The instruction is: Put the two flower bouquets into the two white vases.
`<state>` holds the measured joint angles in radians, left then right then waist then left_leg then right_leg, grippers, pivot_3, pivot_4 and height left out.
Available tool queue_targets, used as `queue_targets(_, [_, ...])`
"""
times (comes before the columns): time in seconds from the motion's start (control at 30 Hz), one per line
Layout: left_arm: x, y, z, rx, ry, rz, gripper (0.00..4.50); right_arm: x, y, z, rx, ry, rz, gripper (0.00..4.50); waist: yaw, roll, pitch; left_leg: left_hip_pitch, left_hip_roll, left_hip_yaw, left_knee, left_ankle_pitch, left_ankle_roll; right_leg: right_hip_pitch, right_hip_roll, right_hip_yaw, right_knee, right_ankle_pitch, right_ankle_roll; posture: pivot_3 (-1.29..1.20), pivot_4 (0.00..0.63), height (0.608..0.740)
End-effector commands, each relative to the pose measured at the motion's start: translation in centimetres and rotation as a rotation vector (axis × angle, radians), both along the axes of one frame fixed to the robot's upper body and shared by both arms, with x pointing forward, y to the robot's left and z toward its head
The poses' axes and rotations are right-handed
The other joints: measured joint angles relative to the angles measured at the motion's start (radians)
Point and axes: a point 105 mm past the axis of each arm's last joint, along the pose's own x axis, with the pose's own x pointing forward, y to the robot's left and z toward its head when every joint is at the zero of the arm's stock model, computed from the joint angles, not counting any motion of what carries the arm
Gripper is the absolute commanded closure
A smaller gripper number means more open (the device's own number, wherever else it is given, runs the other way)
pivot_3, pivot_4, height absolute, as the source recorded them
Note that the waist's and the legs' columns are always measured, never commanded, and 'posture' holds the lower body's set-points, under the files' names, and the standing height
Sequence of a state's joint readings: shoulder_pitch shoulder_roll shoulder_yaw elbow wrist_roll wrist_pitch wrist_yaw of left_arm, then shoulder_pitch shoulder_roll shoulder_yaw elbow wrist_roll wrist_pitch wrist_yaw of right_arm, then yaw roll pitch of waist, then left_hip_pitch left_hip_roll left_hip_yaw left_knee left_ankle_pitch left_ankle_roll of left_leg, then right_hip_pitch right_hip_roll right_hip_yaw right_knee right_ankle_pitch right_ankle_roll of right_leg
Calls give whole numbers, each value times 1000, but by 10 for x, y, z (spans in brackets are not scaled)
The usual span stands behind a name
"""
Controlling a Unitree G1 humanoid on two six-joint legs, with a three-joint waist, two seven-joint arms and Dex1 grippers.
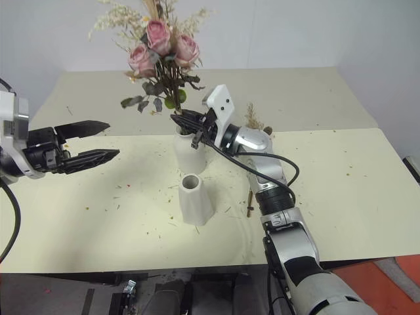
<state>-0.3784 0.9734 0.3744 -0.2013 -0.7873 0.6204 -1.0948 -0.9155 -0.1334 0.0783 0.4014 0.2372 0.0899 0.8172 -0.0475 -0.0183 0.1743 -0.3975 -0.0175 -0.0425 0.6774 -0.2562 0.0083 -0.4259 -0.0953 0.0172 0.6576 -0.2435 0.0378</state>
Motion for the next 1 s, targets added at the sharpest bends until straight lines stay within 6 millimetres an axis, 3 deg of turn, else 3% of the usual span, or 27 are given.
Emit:
queue_targets(0.03, [-6,1,12,3,-46,-1,599,-2,2,13,33,-80,-23,2953,-1,0,0,0,0,0,0,0,0,0,0,0,0,0,0,0,150,740])
queue_targets(0.17, [-5,1,12,2,-46,-5,599,-1,-2,11,34,-83,-45,1551,-1,0,0,0,0,0,0,0,0,0,0,0,0,0,0,0,150,740])
queue_targets(0.3, [-5,0,12,2,-45,-8,599,-10,-18,7,-8,-102,-39,160,2,0,0,0,0,0,0,0,0,0,0,0,0,0,0,0,150,740])
queue_targets(0.33, [-5,0,12,2,-44,-10,599,-15,-24,6,-30,-98,-24,38,5,0,0,0,0,0,0,0,0,0,0,0,0,0,0,0,150,740])
queue_targets(0.43, [-6,0,12,3,-42,-14,599,-25,-37,3,-83,-83,-4,38,5,0,0,-1,0,-1,0,0,0,1,0,0,-1,0,0,0,150,740])
queue_targets(0.57, [-10,-1,10,8,-33,-33,599,-33,-68,2,-186,-6,-38,38,5,0,0,0,0,0,0,0,0,1,0,0,0,0,0,0,150,740])
queue_targets(0.7, [-15,-2,8,20,-17,-55,599,-34,-98,6,-302,156,-92,38,3,0,0,0,0,0,0,0,0,1,0,0,-1,0,0,0,150,740])
queue_targets(0.87, [-20,-6,5,27,-9,-96,599,-37,-131,-4,-413,676,-127,38,3,0,0,0,0,0,0,0,1,1,0,0,-6,0,0,0,150,740])
queue_targets(1.0, [-21,-8,4,31,-10,-115,599,-37,-138,-19,-573,844,-253,38,3,0,0,2,1,0,0,0,1,3,1,0,-9,0,-1,0,150,740])
